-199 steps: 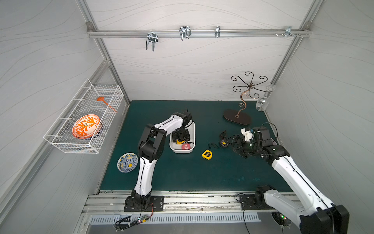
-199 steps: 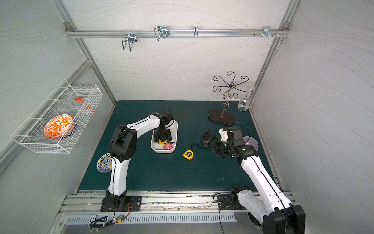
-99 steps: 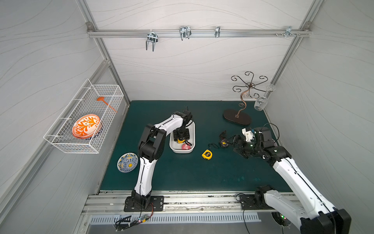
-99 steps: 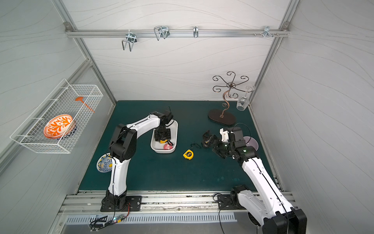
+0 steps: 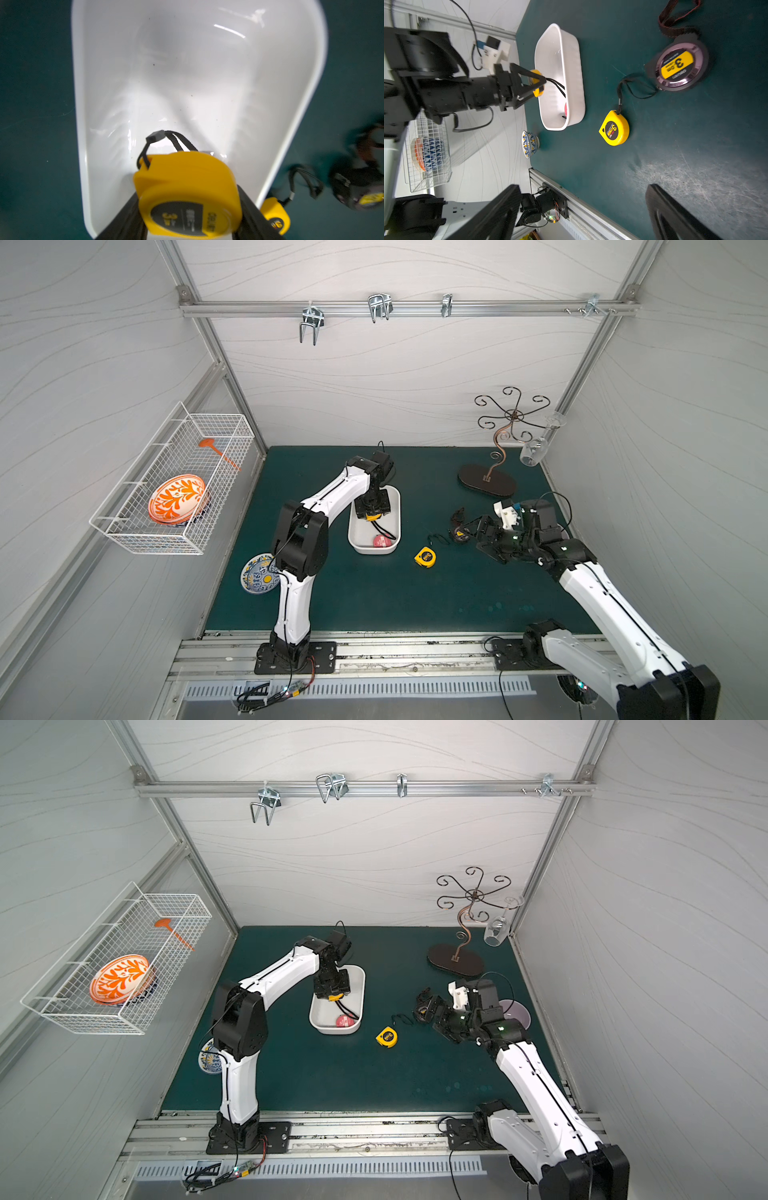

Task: Take the tape measure out of the storage box
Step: Pick up the tape measure from the storage box, then place the tape measure at the center of the board.

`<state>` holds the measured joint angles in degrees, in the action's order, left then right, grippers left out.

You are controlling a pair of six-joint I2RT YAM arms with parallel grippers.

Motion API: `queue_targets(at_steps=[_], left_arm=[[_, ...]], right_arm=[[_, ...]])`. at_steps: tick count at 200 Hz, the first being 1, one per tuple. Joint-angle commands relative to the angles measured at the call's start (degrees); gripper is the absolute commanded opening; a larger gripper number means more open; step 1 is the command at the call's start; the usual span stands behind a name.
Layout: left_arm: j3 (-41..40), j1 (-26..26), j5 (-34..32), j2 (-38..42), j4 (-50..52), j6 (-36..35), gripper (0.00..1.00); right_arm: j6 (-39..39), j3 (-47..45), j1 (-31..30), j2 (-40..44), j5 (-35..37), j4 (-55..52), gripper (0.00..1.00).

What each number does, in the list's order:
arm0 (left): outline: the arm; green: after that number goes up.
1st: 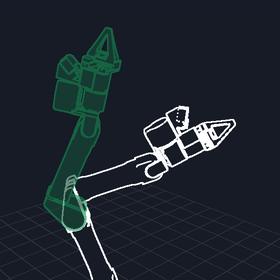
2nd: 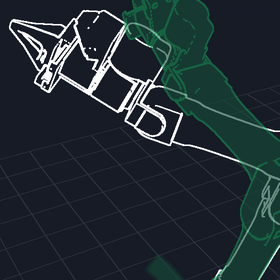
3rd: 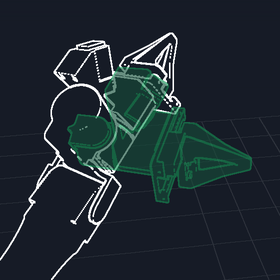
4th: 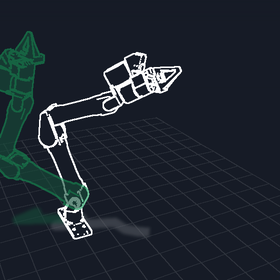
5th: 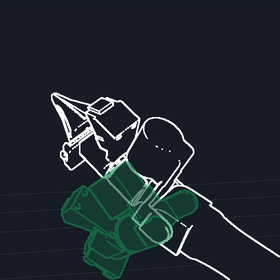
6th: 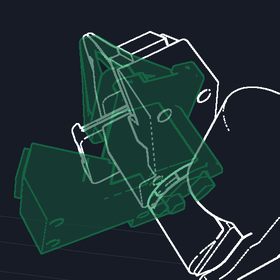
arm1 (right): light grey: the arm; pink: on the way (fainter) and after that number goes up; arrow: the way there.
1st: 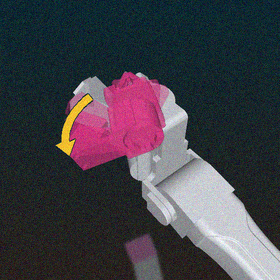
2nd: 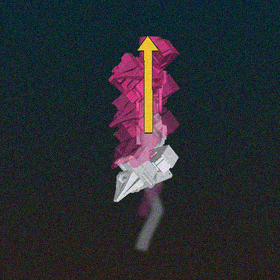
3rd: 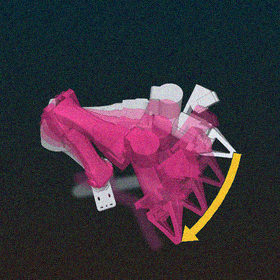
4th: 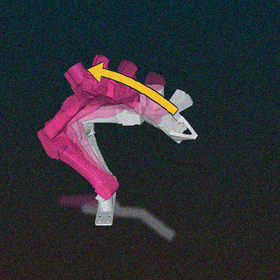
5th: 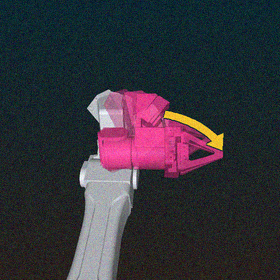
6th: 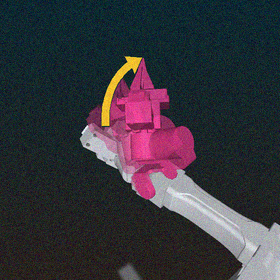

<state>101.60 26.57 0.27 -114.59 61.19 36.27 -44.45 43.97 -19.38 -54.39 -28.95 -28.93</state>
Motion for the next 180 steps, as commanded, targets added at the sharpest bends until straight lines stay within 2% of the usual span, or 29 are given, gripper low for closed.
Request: queue_targets(at_steps=[1,49,113,180], left_arm=[[2.21,-0.02,3.54,4.33,1.02,3.59,0.0],[1.27,1.44,9.61,11.35,-2.15,11.01,0.0],[1.27,6.22,16.78,17.02,-7.01,21.62,0.0],[-1.1,10.62,19.75,20.75,-11.81,29.92,0.0]], right_arm=[[1.08,1.33,-3.84,-1.38,1.26,3.49,0.99],[0.69,3.19,-13.46,-4.42,7.28,10.4,0.99],[1.45,4.64,-21.66,-6.04,15.65,18.63,0.99],[2.62,2.0,-27.06,0.82,27.48,21.36,0.95]])
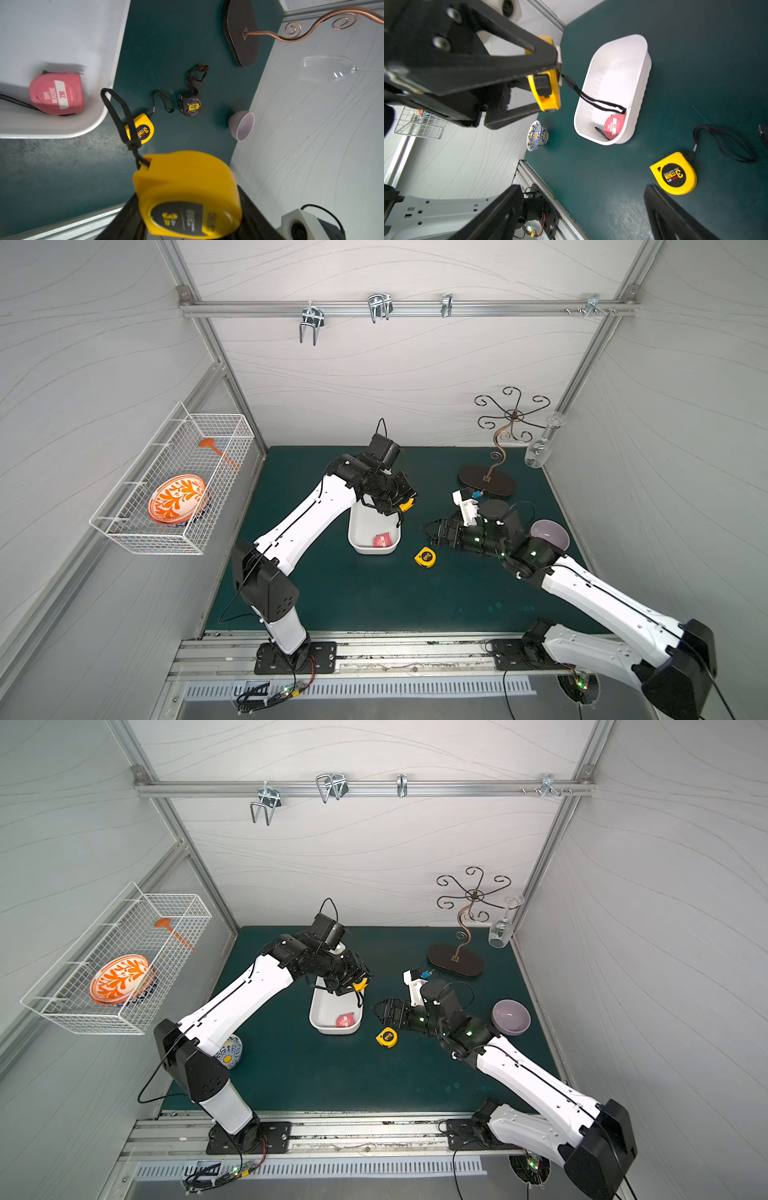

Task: Take the tape measure out of the storage box
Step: Place the tape measure at the center of the board.

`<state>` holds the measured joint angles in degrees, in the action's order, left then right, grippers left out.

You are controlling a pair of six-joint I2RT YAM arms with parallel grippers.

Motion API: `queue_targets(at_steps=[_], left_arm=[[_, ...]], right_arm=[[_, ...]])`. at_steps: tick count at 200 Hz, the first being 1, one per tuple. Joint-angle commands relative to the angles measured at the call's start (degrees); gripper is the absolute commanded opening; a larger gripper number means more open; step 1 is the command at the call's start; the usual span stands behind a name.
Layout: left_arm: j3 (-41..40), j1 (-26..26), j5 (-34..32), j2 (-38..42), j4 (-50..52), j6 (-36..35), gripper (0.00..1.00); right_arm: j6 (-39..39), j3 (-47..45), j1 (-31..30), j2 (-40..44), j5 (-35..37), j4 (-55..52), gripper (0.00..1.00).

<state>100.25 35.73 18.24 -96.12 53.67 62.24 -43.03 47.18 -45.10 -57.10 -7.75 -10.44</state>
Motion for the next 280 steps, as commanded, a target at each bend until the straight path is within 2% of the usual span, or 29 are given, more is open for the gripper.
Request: queue_targets(at_steps=[1,52,123,163,204,264,277,280], left_arm=[[0.23,1.54,1.79,2.31,-4.28,4.04,0.0],[-4.01,5.01,2.83,4.01,-10.3,10.36,0.0],[-5.37,8.23,3.26,5.72,-12.34,14.11,0.0],[-7.87,10.1,3.37,7.06,-13.53,15.75,0.0],[-9.67,10.33,3.65,8.22,-14.19,16.51,0.0],[-10.59,10.51,2.63,9.15,-14.61,16.26,0.0],[-10.6,10.44,2.57,9.14,-14.81,15.69,0.0],[-10.6,10.49,2.52,9.11,-14.88,15.53,0.03]], right_arm=[[1.24,-1.3,-1.36,3.68,6.4,2.92,0.95],[2.87,-3.65,-4.65,5.71,12.31,7.31,0.9],[4.81,-3.91,-8.1,2.64,20.08,11.05,0.85],[4.56,-5.0,-9.03,1.87,22.84,14.08,0.75],[4.56,-5.35,-10.43,1.16,25.33,15.96,0.55],[3.47,-6.11,-12.79,0.83,27.43,16.15,0.1],[3.01,-6.16,-13.16,0.93,27.7,15.53,0.06],[2.86,-6.16,-13.21,1.08,27.69,15.37,0.05]])
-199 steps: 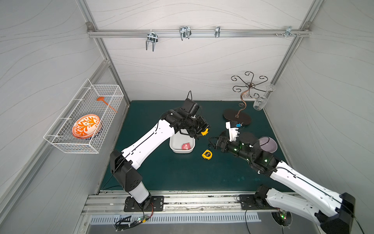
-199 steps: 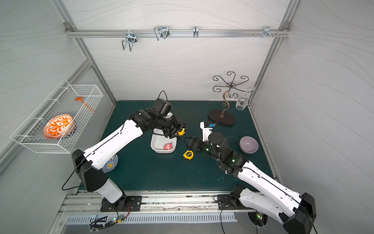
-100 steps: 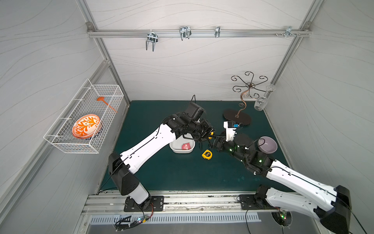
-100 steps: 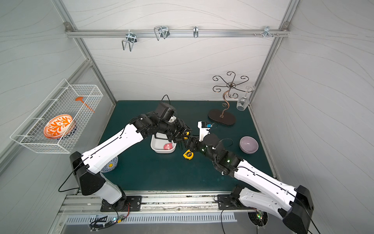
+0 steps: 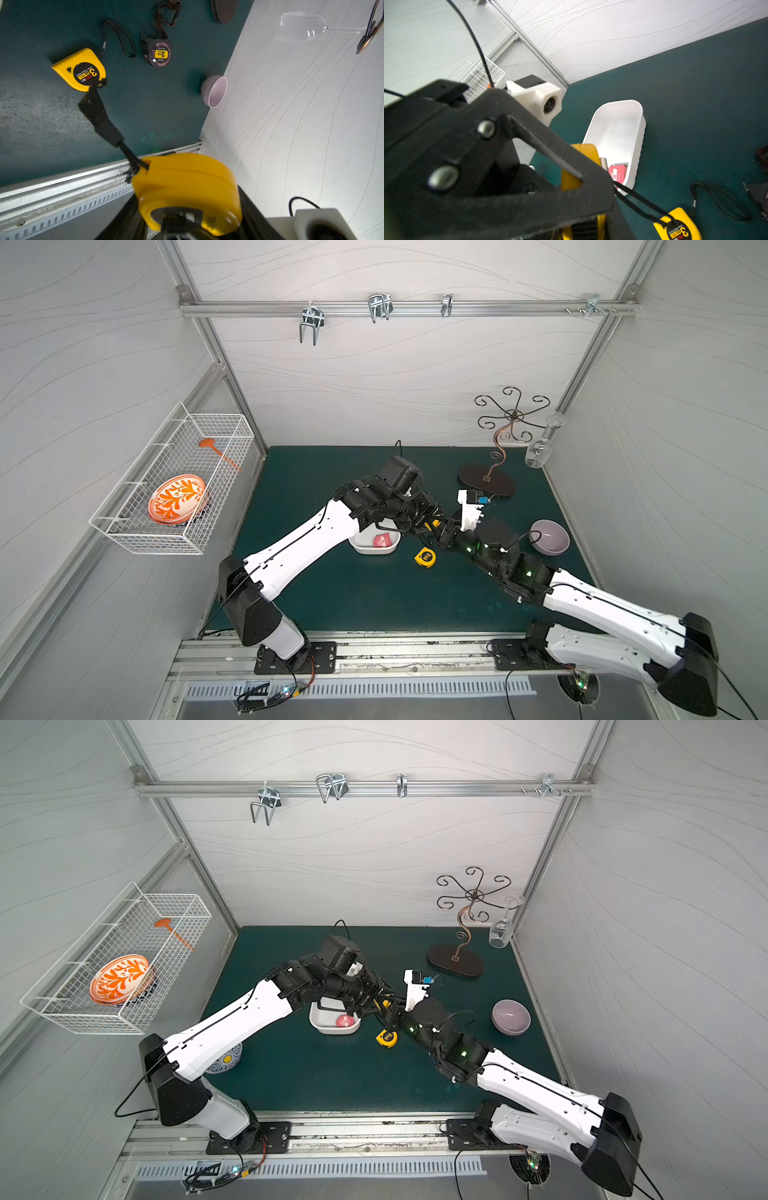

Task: Take the tape measure out of the storage box
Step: Place the tape measure at the center of the board.

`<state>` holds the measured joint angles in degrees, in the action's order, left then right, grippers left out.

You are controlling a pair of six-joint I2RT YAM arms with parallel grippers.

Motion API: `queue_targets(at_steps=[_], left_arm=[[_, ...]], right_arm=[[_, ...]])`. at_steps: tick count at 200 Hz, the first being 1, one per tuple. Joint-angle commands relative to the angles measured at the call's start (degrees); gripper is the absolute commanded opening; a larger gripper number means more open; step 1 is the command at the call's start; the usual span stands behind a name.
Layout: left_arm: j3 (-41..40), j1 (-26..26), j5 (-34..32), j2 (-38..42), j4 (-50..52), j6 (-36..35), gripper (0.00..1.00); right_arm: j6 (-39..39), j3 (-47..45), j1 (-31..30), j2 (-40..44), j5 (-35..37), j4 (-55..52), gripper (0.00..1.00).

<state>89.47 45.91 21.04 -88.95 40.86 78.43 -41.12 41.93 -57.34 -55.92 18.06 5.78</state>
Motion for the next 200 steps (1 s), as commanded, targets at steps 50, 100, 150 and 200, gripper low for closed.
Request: queue_targets(at_steps=[50,100,150,200], left_arm=[[2.15,-2.21,-4.55,2.69,2.85,-9.18,0.96],[0.88,-8.96,-9.57,6.18,9.47,-18.72,1.0],[-1.49,-10.94,-11.59,7.47,11.0,-22.97,1.0],[-4.12,-10.97,-11.6,7.74,10.2,-22.97,1.0]], right_arm=[[-1.27,-1.83,-1.02,6.73,3.11,-9.84,0.02],[-6.1,-6.72,1.39,18.01,0.05,-21.31,0.02],[-14.94,-17.08,7.76,26.91,-9.08,-22.7,0.03],[-24.3,-25.76,13.05,32.29,-10.34,-27.0,0.03]])
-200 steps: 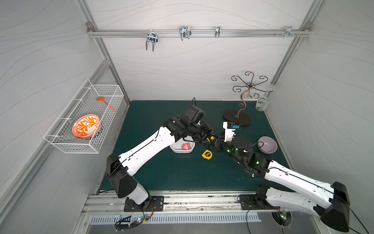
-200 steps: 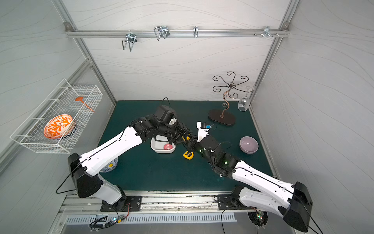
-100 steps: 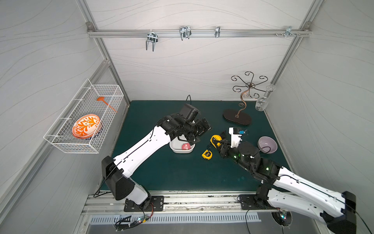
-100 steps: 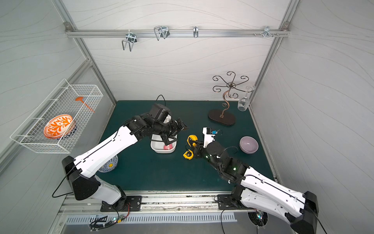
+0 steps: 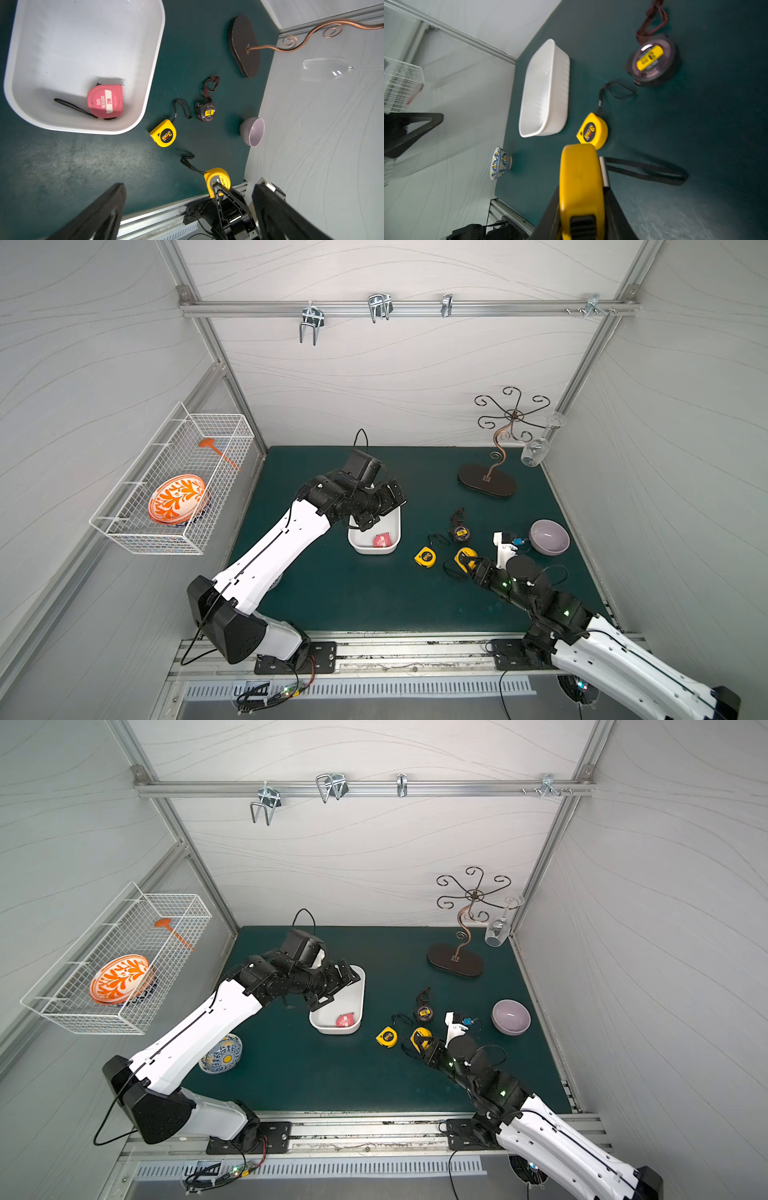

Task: Take the tape measure out of the storage box
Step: Place the tape measure at the center of the board.

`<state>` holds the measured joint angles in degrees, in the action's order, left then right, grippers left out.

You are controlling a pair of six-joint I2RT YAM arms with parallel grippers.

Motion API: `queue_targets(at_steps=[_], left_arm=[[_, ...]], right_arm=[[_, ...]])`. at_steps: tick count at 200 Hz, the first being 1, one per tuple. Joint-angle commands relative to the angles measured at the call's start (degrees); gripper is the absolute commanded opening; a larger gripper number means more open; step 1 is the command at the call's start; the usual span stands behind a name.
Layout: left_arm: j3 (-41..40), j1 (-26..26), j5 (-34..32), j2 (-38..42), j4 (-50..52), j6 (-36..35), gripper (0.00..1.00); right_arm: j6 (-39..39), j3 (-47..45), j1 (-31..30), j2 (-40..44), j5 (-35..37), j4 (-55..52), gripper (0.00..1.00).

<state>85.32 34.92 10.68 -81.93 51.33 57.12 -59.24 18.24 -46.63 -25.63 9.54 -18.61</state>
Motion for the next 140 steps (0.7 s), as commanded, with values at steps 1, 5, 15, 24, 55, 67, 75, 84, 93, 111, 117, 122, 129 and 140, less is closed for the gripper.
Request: queue_targets(at_steps=[1,5,15,24,55,67,75,84,93,111,117,122,129,140], left_arm=[[0.03,0.0,-1.26,0.72,-0.27,-1.66,1.0],[0.02,-0.01,-1.24,0.72,-0.18,-1.75,1.0],[-0.22,-0.02,-1.51,0.8,-0.06,-1.97,1.0],[-0.36,-0.06,-1.62,0.89,0.02,-2.1,1.0],[-1.81,-0.04,-1.95,1.31,-0.2,-1.84,1.0],[-2.47,-0.01,-1.97,1.49,-0.44,-1.6,1.0],[-2.83,-0.02,-1.9,1.6,-0.53,-1.58,1.0],[-3.13,-0.06,-2.06,1.75,-0.62,-1.49,1.0],[-3.44,-0.02,-2.18,1.86,-0.57,-1.49,1.0],[-3.95,-0.03,-2.6,2.21,-0.55,-1.65,1.0],[-4.17,-0.02,-2.78,2.3,-0.68,-1.74,1.0],[-4.23,0.01,-2.84,2.3,-0.68,-1.75,1.0],[-4.45,-0.07,-2.79,2.3,-0.68,-1.84,1.0],[-4.55,-0.02,-2.75,2.22,-0.72,-1.84,1.0]], right_arm=[[-6.34,-2.15,2.42,1.99,-1.85,-2.68,0.03],[-6.82,-2.42,2.93,1.9,-1.96,-3.14,0.03],[-7.37,-3.1,4.18,1.28,-2.75,-3.32,0.03],[-8.01,-3.61,5.19,0.09,-3.75,-2.84,0.03],[-8.23,-5.12,9.65,-6.48,-7.72,3.33,0.03],[-8.55,-6.09,11.77,-9.28,-9.45,6.31,0.03],[-8.56,-6.87,13.01,-10.92,-10.17,8.55,0.03],[-8.77,-7.53,14.0,-12.56,-10.8,10.5,0.03],[-8.63,-8.02,14.88,-14.28,-11.36,12.34,0.03],[-8.43,-8.86,15.97,-17.37,-11.88,15.35,0.03],[-8.37,-9.07,16.26,-18.3,-12.09,16.04,0.03],[-8.35,-9.15,16.53,-19.16,-12.34,16.58,0.02],[-8.34,-9.18,16.82,-20.23,-12.66,16.93,0.02],[-8.17,-8.94,16.84,-20.99,-12.94,16.66,0.02]])
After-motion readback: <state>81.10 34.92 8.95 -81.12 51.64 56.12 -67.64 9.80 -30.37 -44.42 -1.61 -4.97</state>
